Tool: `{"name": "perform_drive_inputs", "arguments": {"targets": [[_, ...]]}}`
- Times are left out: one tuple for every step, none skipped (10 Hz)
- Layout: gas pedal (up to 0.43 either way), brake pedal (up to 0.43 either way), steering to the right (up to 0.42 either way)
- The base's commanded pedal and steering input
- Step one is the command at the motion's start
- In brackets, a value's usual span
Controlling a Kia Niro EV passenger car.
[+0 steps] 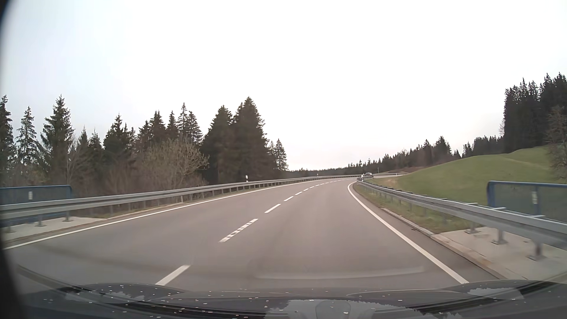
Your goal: Follow the waypoints while adhering to traffic rules and regulations
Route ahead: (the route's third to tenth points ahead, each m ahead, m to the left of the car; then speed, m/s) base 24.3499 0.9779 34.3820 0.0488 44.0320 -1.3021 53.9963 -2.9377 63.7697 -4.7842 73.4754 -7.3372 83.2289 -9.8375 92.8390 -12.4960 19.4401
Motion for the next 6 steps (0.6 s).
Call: {"name": "perform_drive_inputs", "arguments": {"targets": [[0.319, 0.0, 0.016], [0.319, 0.0, 0.016], [0.319, 0.0, 0.016], [0.319, 0.0, 0.016], [0.319, 0.0, 0.016], [0.319, 0.0, 0.02]]}}
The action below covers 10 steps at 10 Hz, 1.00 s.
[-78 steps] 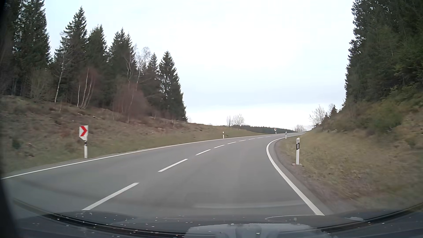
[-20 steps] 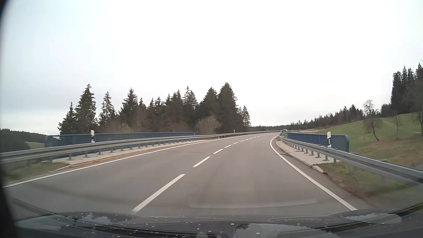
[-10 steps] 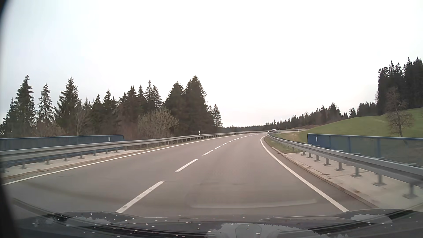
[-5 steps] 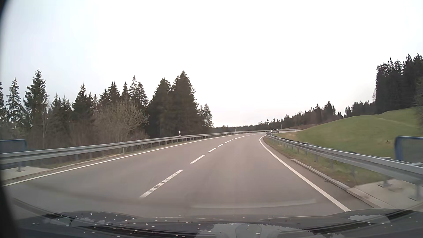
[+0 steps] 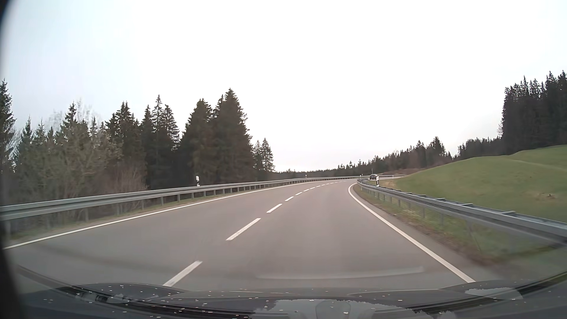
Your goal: Follow the waypoints while adhering to traffic rules and regulations
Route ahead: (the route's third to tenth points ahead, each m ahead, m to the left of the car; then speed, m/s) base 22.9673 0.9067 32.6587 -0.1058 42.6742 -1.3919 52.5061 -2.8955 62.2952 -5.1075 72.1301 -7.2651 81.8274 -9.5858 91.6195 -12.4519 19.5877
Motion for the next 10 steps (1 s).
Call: {"name": "perform_drive_inputs", "arguments": {"targets": [[0.319, 0.0, 0.024], [0.319, 0.0, 0.023], [0.319, 0.0, 0.02], [0.319, 0.0, 0.017], [0.319, 0.0, 0.016], [0.319, 0.0, 0.015], [0.319, 0.0, 0.016], [0.311, 0.0, 0.015], [0.311, 0.0, 0.015], [0.311, 0.0, 0.016]]}}
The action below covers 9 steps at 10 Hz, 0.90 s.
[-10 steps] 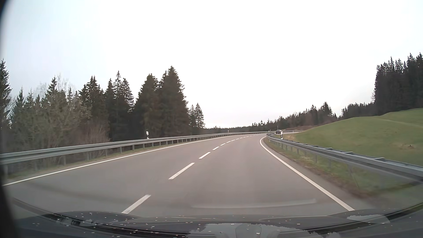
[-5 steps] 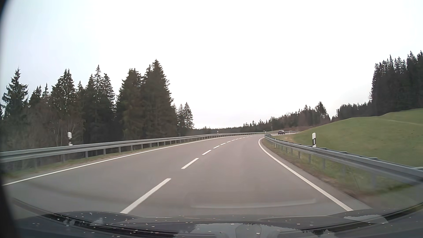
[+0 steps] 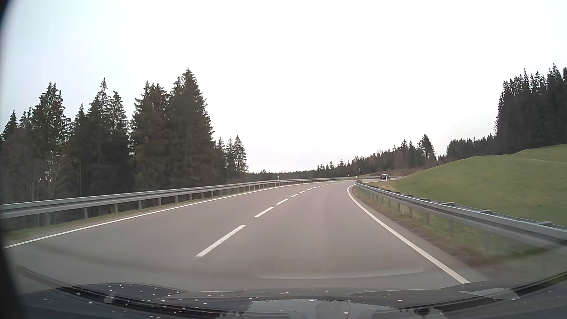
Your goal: Follow the waypoints while adhering to traffic rules and regulations
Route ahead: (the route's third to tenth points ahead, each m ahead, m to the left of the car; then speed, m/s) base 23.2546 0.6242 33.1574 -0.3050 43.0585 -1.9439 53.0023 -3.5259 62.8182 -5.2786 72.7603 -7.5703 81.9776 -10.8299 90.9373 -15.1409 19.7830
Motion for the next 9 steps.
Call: {"name": "perform_drive_inputs", "arguments": {"targets": [[0.311, 0.0, 0.015], [0.311, 0.0, 0.015], [0.311, 0.0, 0.014], [0.311, 0.0, 0.011], [0.311, 0.0, 0.012], [0.299, 0.0, 0.012], [0.299, 0.0, 0.013], [0.299, 0.0, 0.014], [0.287, 0.0, 0.017]]}}
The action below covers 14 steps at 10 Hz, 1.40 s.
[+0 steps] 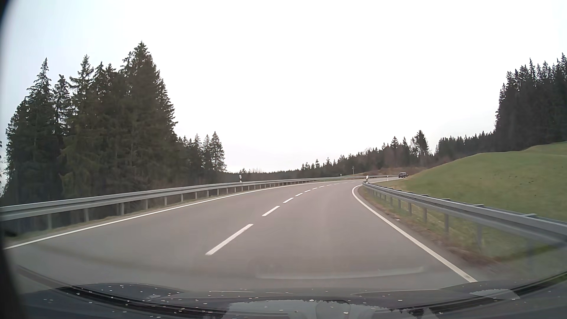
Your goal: Follow the waypoints while adhering to traffic rules and regulations
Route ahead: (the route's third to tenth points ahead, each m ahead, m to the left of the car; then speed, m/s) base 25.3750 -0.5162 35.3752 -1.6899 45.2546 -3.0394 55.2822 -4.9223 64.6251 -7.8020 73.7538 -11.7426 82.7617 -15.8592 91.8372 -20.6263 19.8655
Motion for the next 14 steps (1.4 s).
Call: {"name": "perform_drive_inputs", "arguments": {"targets": [[0.287, 0.0, 0.018], [0.287, 0.0, 0.018], [0.287, 0.0, 0.018], [0.287, 0.0, 0.019], [0.287, 0.0, 0.019], [0.287, 0.0, 0.02], [0.287, 0.0, 0.021], [0.287, 0.0, 0.021], [0.287, 0.0, 0.022], [0.287, 0.0, 0.022], [0.287, 0.0, 0.023], [0.287, 0.0, 0.023], [0.287, 0.0, 0.026], [0.28, 0.0, 0.029]]}}
